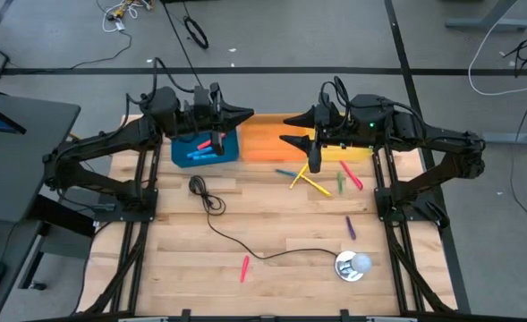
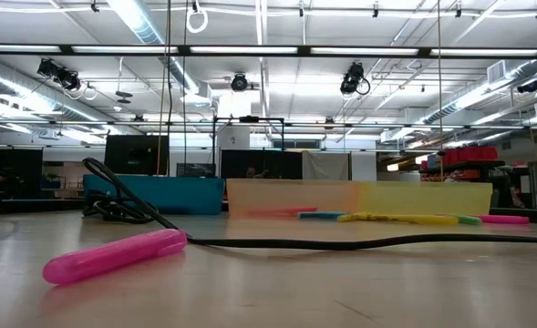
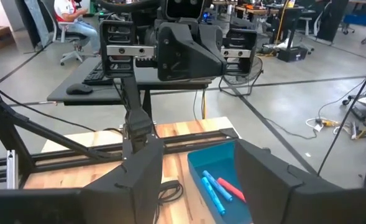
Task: Pick & Place Markers
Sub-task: Put the small blue pen into the yellow bin
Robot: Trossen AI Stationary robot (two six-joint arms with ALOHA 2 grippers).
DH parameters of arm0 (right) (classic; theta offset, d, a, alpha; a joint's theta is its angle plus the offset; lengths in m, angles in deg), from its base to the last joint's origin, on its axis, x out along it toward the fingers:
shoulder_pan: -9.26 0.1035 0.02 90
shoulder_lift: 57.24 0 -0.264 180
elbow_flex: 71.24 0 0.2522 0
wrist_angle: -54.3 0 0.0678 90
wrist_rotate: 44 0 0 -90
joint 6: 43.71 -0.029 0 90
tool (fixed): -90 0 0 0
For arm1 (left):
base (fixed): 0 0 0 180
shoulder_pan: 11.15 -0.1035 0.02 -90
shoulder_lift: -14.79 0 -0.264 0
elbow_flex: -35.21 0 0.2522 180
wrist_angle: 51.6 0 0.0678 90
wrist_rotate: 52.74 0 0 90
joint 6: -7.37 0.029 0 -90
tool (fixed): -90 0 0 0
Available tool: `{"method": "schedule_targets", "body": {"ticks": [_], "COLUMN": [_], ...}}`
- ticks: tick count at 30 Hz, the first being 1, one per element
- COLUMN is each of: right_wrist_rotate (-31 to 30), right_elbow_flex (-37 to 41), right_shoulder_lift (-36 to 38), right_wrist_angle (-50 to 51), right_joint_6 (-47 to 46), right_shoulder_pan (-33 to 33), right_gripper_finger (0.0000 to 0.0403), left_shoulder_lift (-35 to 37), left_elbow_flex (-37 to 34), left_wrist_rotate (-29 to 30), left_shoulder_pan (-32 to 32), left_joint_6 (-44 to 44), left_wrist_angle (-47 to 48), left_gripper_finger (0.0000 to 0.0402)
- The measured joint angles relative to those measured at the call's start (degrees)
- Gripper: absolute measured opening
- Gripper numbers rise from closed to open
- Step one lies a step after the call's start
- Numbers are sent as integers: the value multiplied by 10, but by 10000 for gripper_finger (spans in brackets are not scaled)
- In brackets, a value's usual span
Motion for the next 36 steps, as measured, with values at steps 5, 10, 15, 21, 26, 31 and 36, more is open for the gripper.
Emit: {"method": "schedule_targets", "body": {"ticks": [5,10,15,21,26,31,36], "right_wrist_rotate": [0,2,59,93,106,118,149], "right_elbow_flex": [0,0,0,0,0,0,0], "right_shoulder_lift": [-3,-26,-52,-71,-77,-76,-93], "right_wrist_angle": [4,54,110,170,218,268,298], "right_joint_6": [-58,-87,-105,-91,-57,-40,-18], "right_shoulder_pan": [-15,-32,-49,-74,-96,-118,-138], "right_gripper_finger": [201,201,201,201,201,201,201], "left_shoulder_lift": [0,0,0,0,0,0,0], "left_elbow_flex": [0,0,0,0,0,0,0], "left_wrist_rotate": [-53,-57,-57,-74,-74,-74,-83], "left_shoulder_pan": [0,0,0,0,0,0,-1], "left_joint_6": [-2,-15,-25,-24,-26,-26,-53], "left_wrist_angle": [9,36,61,81,81,80,80], "left_gripper_finger": [8,55,139,226,250,248,243]}}
